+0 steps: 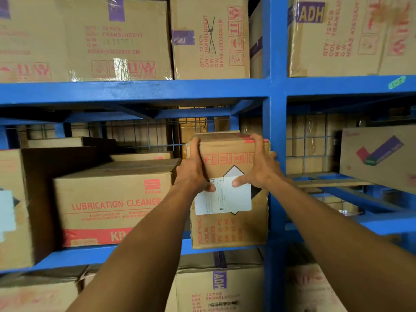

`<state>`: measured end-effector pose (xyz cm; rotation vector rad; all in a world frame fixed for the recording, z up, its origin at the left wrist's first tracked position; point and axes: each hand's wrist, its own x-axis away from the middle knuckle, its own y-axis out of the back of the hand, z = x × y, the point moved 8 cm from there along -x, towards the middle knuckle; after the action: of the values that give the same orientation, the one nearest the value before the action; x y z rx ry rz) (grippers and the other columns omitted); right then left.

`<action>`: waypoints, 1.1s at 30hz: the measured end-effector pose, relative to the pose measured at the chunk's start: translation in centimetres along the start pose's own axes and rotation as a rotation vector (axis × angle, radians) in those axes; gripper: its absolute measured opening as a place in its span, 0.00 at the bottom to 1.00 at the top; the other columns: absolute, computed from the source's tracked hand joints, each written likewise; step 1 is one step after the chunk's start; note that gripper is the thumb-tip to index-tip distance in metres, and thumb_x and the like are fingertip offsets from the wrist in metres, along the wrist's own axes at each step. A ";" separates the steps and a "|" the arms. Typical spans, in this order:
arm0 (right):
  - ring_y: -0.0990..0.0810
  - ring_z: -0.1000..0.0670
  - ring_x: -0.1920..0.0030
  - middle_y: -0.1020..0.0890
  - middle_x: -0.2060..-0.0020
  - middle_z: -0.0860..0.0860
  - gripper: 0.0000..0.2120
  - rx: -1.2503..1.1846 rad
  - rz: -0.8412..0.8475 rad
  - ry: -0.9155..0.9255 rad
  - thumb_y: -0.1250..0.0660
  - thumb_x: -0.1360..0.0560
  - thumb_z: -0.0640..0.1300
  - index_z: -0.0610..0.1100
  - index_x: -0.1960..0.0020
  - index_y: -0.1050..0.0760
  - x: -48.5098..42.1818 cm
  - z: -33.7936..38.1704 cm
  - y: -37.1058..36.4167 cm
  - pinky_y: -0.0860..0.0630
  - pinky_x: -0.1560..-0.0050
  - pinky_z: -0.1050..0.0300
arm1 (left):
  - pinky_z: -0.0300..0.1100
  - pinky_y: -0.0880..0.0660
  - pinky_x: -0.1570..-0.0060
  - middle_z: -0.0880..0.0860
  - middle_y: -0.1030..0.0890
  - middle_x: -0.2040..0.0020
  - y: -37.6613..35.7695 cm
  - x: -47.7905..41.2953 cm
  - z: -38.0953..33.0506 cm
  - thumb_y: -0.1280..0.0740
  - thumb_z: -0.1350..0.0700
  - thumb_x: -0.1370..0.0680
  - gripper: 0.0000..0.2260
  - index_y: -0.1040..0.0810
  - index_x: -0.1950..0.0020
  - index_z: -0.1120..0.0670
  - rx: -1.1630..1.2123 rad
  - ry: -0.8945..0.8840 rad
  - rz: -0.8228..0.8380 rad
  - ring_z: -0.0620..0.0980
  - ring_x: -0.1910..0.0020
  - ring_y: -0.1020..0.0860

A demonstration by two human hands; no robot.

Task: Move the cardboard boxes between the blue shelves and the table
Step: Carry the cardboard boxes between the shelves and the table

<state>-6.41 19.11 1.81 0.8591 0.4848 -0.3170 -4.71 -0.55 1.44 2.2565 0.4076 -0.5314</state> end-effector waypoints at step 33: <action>0.31 0.38 0.38 0.31 0.38 0.42 0.62 0.107 -0.337 -0.102 0.13 0.52 0.49 0.67 0.33 0.52 19.6 15.4 2.5 0.30 0.37 0.34 | 0.57 0.25 0.43 0.58 0.24 0.37 13.5 10.8 4.6 0.18 0.63 0.40 0.56 0.54 0.27 0.40 0.208 -0.357 0.146 0.62 0.40 0.24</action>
<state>15.60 7.11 1.66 0.8596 0.5206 -0.6982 9.40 -11.49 1.53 2.3007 0.0065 -0.9144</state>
